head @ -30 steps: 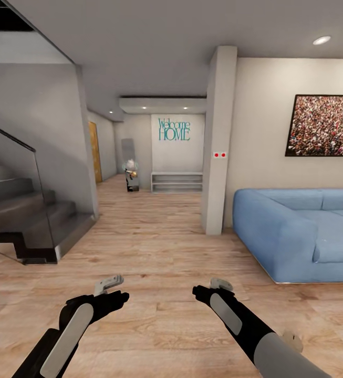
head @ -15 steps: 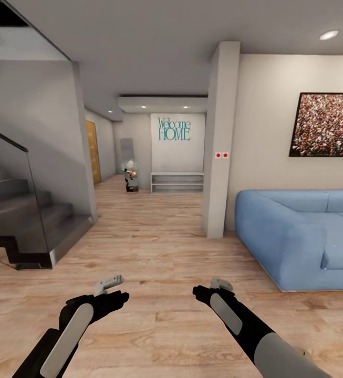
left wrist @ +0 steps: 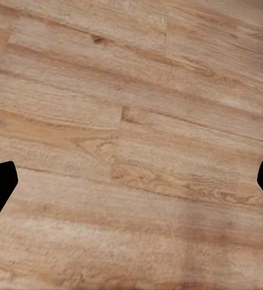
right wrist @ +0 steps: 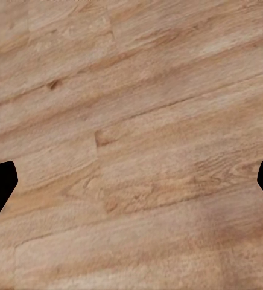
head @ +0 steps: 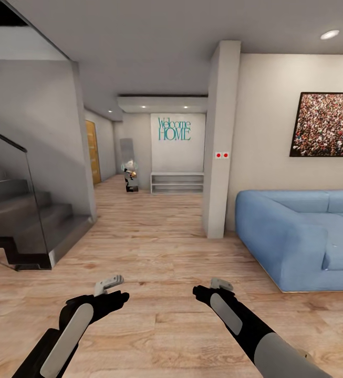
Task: Place each of the two pumpkins and all three candles from the living room inside a cabinet in the living room (use any cabinet), then make sure every cabinet is closed, and position the cauldron so it is next to a table in the living room.
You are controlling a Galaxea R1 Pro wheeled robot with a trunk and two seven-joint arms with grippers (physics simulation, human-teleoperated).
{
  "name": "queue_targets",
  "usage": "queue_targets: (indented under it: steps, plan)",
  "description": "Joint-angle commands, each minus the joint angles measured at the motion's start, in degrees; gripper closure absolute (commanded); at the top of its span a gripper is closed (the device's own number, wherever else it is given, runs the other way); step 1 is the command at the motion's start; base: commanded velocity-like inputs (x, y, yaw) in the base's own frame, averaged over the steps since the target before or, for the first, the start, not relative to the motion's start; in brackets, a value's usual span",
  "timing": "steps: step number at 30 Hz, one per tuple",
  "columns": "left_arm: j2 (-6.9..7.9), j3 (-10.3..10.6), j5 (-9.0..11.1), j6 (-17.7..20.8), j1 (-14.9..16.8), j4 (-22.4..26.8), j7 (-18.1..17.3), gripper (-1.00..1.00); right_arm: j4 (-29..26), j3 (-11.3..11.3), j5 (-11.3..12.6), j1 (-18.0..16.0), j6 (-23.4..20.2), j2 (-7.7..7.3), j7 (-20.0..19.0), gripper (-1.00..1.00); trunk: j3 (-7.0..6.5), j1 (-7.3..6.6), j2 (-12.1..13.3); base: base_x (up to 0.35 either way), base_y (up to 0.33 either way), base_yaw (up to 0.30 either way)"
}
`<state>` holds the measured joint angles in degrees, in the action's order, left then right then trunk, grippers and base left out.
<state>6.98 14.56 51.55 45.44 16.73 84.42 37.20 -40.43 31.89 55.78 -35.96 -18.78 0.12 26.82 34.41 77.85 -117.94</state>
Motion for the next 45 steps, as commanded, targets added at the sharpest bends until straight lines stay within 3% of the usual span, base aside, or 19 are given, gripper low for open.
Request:
queue_targets:
  steps: [1, 21, 30, 45]
  plan:
    - [0.05, 0.11, 0.57, 0.00, 0.06, 0.05, 0.60, -1.00, -0.08, 0.18, 0.30, -0.04, -0.12, -0.03, 0.42, -1.00, 0.07, -0.01, -0.04, 0.000, 0.000, 0.000]
    - [0.05, 0.03, 0.57, 0.00, 0.06, 0.06, 0.64, -1.00, -0.08, 0.19, 0.30, -0.02, -0.12, -0.07, 0.42, -1.00, 0.07, -0.01, -0.04, 0.009, 0.194, 0.000]
    - [0.05, 0.03, 0.57, 0.00, 0.06, 0.05, 0.60, -1.00, -0.16, 0.17, 0.15, -0.02, -0.12, -0.05, 0.42, -1.00, 0.07, -0.01, -0.04, 0.018, 0.041, -0.008]
    - [0.14, 0.03, 0.48, 0.00, 0.06, 0.06, 0.60, -1.00, -0.38, -0.14, 0.65, -0.06, 0.12, -0.10, 0.82, -1.00, 0.07, -0.01, -0.04, 0.206, 0.000, -0.264]
